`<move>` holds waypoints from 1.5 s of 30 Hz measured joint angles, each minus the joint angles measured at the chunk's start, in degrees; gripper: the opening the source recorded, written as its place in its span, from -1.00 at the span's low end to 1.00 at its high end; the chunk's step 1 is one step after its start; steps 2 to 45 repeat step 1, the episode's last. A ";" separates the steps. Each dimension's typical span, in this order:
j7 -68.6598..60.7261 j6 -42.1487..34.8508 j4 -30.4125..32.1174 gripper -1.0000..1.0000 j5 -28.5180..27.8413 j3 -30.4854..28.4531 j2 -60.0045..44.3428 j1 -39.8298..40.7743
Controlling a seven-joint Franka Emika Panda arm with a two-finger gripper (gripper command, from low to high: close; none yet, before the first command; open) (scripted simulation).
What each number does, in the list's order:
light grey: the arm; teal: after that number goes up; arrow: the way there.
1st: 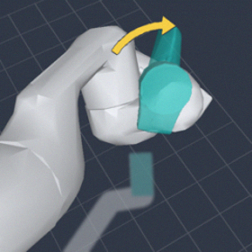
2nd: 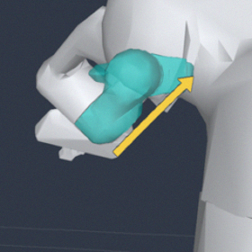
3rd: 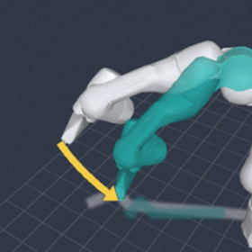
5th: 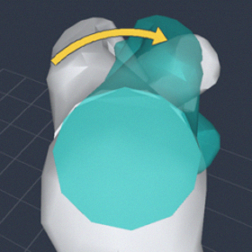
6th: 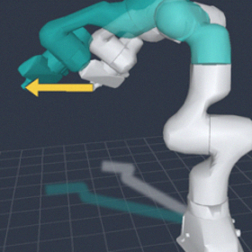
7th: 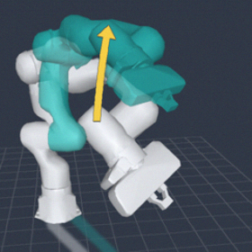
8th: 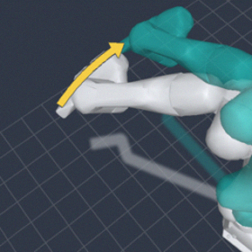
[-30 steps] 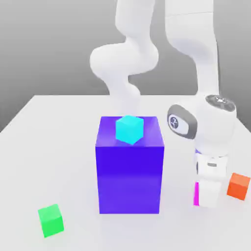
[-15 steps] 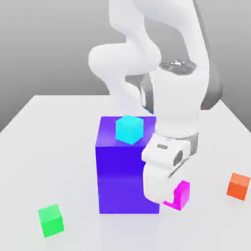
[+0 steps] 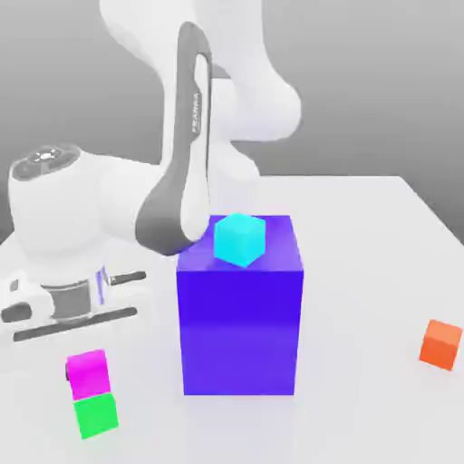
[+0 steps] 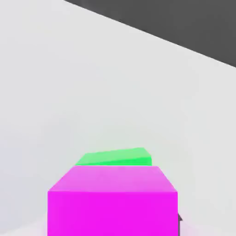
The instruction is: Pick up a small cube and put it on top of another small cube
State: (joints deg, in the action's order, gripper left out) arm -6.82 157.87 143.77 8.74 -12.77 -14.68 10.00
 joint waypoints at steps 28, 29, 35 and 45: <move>0.00 0.00 0.00 1.00 0.00 0.00 0.00 0.00; 0.00 0.00 0.00 1.00 0.00 0.00 0.00 0.00; 0.00 0.00 0.00 1.00 0.00 0.00 0.00 0.00; 0.00 0.00 0.00 1.00 0.00 0.00 0.00 0.00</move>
